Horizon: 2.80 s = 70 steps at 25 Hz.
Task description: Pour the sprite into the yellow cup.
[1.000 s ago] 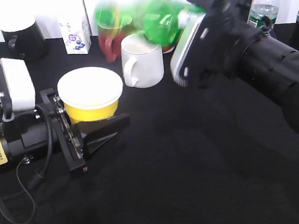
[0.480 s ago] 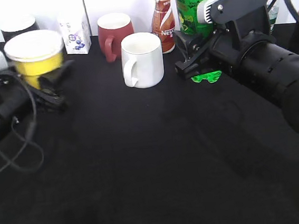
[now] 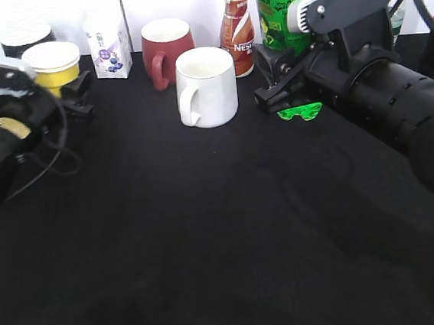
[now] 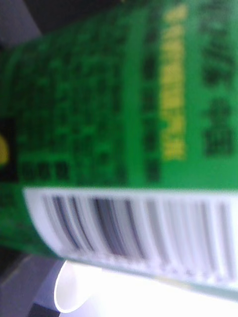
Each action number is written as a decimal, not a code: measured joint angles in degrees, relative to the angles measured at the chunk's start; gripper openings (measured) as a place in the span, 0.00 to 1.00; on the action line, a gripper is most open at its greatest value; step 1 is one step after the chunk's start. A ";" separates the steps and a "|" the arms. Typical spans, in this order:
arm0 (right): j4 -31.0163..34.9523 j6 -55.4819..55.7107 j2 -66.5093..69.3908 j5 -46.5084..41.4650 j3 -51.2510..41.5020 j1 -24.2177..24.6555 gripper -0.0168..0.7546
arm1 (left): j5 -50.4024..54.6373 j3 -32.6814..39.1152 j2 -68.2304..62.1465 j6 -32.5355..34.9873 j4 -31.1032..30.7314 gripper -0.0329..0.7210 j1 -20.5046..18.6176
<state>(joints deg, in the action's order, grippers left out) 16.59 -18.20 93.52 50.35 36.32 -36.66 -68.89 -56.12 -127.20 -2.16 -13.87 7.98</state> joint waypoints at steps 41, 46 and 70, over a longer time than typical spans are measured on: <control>12.61 3.40 6.03 4.93 4.03 14.74 0.59 | 67.50 30.52 75.56 -3.55 5.01 0.83 2.09; 12.60 6.13 18.44 9.87 9.56 15.03 0.59 | 76.58 30.52 79.31 -3.59 8.68 0.82 5.66; 6.17 10.16 23.08 11.86 5.65 16.19 0.82 | 75.58 30.52 79.38 -3.73 10.84 0.82 5.79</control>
<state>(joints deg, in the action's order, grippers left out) 22.76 -8.04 116.60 62.21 41.97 -20.47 6.69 -25.60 -47.82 -5.89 -3.03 13.77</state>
